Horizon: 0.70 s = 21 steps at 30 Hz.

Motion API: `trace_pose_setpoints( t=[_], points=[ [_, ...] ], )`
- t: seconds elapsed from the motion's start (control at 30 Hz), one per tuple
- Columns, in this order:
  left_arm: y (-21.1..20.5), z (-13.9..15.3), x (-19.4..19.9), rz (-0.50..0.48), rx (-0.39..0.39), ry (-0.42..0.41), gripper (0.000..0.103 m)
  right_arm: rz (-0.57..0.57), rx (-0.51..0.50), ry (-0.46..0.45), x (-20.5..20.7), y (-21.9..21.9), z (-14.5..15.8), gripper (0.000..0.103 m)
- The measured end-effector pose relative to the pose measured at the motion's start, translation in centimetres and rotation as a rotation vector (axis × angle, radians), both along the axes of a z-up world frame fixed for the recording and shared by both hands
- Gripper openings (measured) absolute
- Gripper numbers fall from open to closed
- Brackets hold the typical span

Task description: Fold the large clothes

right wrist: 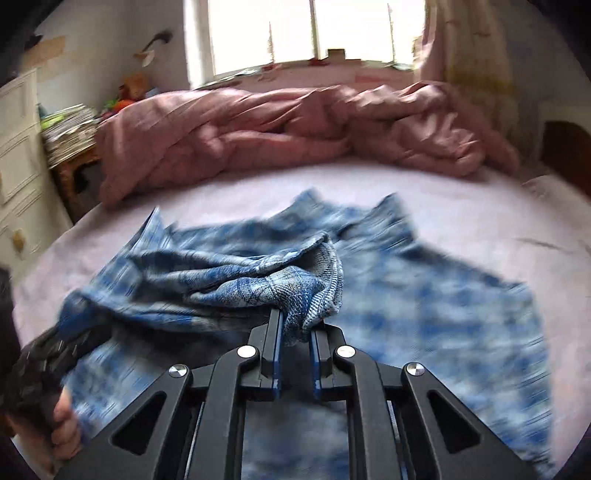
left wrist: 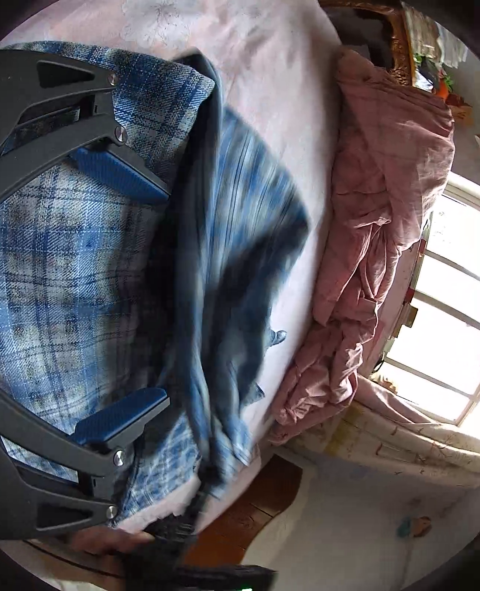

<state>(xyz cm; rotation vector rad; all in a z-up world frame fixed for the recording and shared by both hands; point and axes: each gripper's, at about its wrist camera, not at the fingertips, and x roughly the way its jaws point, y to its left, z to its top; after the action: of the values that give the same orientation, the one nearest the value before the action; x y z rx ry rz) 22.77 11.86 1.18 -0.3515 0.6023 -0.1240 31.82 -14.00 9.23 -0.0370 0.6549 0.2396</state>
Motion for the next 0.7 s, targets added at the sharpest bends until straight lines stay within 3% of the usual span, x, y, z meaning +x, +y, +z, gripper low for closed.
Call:
trace_pose_setpoints(
  t=[0.07,0.27,0.47,0.57,0.63,0.67,0.7],
  points=[
    [-0.2,0.1,-0.2,-0.002,0.007,-0.008,0.099,-0.068,-0.022,-0.034,1.3,-2.0,0.6,0.013],
    [-0.8,0.2,-0.1,-0.025,0.028,-0.002,0.099,-0.207,-0.047,-0.003,3.7,-7.7,-0.3,0.013],
    [-2.2,1.5,-1.4,-0.052,0.113,-0.044,0.099,-0.188,-0.012,0.068,3.2,-10.2,-3.4,0.015],
    [-1.9,2.5,-1.8,-0.112,0.110,-0.083,0.099,-0.194,0.060,0.117,3.2,-11.4,-4.9,0.027],
    [-1.0,3.6,-1.7,-0.114,0.193,-0.126,0.098,-0.216,0.118,0.121,3.0,-12.3,-5.5,0.037],
    [-0.5,4.4,-1.9,-0.086,0.228,-0.153,0.097,-0.241,0.135,0.118,2.8,-12.8,-5.5,0.051],
    [0.4,5.1,-2.3,-0.088,0.214,-0.179,0.097,-0.273,0.138,0.105,2.5,-13.4,-5.2,0.061]
  ],
)
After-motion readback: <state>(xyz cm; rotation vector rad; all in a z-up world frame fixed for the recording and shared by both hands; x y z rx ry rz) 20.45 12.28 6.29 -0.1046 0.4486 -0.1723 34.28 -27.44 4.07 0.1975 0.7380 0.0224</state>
